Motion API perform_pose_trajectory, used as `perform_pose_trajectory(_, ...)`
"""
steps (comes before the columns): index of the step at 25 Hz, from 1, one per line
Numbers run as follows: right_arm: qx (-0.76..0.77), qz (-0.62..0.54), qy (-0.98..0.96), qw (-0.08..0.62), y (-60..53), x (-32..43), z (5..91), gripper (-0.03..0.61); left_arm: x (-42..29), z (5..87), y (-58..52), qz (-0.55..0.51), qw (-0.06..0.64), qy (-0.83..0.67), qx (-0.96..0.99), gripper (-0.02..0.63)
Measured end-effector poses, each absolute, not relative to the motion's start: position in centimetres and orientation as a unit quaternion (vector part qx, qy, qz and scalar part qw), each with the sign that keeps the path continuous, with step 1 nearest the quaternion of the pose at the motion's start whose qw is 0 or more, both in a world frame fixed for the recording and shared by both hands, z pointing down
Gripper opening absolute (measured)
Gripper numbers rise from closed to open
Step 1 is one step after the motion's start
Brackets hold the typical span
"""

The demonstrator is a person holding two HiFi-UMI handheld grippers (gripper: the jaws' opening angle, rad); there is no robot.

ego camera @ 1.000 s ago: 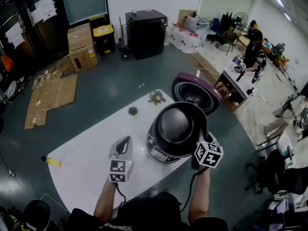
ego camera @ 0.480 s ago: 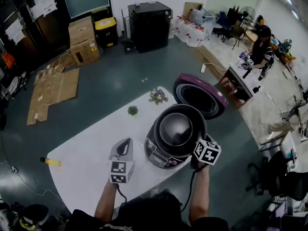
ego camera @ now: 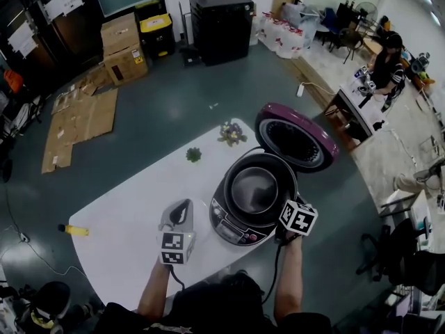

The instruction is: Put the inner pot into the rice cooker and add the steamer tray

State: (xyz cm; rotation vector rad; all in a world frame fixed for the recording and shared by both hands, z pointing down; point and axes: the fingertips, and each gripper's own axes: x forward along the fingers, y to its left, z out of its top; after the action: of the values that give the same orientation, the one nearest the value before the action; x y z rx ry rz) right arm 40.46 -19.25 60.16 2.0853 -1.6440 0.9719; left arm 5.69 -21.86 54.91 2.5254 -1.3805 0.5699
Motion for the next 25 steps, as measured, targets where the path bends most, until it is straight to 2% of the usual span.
perform_pose_trajectory(9, 0.718, 0.375, -0.557, 0.184, -19.8, 40.8, 63.4, 0.029, 6.6, 56.0, -22.3, 0.206, 0.115, -0.468, 0.852, 0.011)
perform_pose_trajectory(15, 0.710, 0.367, -0.555, 0.230, -20.6, 41.1, 63.7, 0.035, 6.4, 55.7, -22.8, 0.205, 0.109, -0.481, 0.846, 0.011)
perform_pose_trajectory(25, 0.702, 0.363, -0.551, 0.268, -20.8, 40.9, 64.0, 0.035, 7.8, 56.4, -22.3, 0.204, 0.119, -0.478, 0.846, 0.011)
